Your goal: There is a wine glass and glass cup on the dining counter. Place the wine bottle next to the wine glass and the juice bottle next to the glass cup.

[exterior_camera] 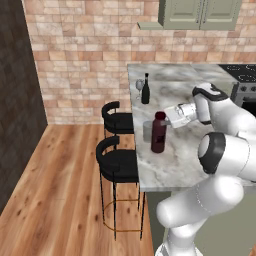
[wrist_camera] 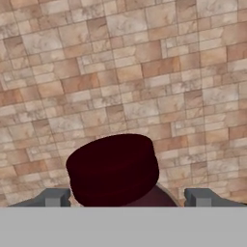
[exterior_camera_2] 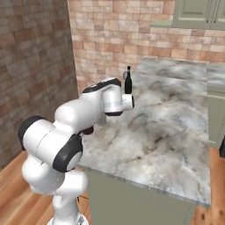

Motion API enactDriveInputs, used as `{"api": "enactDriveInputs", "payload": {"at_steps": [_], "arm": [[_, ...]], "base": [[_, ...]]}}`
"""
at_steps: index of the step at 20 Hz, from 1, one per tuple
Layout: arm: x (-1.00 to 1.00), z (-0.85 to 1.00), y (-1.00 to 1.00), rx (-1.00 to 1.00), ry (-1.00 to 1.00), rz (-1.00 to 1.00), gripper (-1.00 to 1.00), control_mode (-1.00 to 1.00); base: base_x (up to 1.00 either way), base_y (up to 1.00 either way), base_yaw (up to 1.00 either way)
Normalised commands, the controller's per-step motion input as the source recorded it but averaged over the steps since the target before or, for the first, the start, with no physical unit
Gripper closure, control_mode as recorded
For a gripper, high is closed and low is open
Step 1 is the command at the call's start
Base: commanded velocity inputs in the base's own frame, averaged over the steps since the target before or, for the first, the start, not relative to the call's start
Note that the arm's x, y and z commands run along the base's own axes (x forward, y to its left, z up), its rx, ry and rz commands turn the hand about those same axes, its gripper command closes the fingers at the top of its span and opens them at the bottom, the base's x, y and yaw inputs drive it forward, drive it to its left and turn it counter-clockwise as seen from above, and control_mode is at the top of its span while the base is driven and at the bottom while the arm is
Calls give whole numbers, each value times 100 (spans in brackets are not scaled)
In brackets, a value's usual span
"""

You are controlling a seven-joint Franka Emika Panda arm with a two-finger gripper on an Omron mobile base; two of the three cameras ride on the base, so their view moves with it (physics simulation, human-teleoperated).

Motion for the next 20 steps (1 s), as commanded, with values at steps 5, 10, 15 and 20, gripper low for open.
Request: {"api": "enactDriveInputs", "payload": {"at_steps": [5,10,15,20], "arm": [[22,-19,0,0,0,4,100,-100],[32,-22,0,0,0,1,100,-100],[28,-15,-1,0,0,1,100,-100],[17,-10,-4,0,0,2,100,-100]], "base": [[0,0,0],[0,0,0],[0,0,0],[0,0,0]]}}
